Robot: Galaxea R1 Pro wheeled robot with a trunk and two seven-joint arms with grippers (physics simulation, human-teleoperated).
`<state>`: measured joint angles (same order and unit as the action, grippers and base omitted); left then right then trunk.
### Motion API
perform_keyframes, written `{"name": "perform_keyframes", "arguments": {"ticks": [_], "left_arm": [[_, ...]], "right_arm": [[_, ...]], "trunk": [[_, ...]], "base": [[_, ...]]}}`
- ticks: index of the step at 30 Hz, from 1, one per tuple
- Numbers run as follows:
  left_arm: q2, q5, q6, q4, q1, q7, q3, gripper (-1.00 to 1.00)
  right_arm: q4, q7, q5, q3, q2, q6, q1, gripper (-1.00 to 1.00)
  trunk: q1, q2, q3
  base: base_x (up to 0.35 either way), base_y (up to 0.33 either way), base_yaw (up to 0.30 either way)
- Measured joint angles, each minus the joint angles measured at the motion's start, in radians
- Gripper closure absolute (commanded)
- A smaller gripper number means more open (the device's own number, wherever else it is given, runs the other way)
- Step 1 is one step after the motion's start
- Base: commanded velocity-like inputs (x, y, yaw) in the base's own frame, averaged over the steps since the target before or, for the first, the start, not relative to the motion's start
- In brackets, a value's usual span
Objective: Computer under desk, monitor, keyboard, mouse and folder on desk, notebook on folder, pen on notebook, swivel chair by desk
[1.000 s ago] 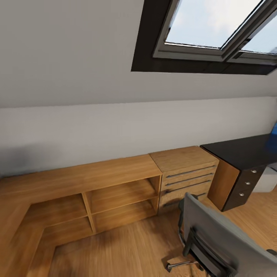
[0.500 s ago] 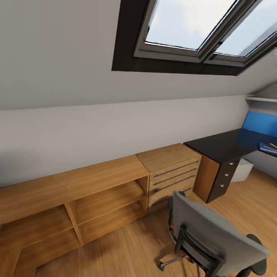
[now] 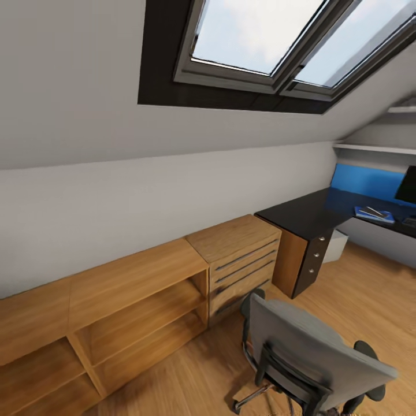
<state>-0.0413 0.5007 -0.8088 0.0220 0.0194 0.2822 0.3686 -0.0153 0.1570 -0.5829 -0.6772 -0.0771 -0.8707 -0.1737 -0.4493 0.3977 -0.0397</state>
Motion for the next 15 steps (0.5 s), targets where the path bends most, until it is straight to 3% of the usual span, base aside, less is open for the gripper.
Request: {"name": "perform_keyframes", "arguments": {"ticks": [15], "left_arm": [[0.0, 0.0, 0.0, 0.0, 0.0, 0.0, 0.0, -1.0]], "right_arm": [[0.0, 0.0, 0.0, -0.016, 0.0, 0.001, 0.0, -1.0]], "trunk": [[0.0, 0.0, 0.0]], "base": [[0.005, 0.003, -0.296]]}}
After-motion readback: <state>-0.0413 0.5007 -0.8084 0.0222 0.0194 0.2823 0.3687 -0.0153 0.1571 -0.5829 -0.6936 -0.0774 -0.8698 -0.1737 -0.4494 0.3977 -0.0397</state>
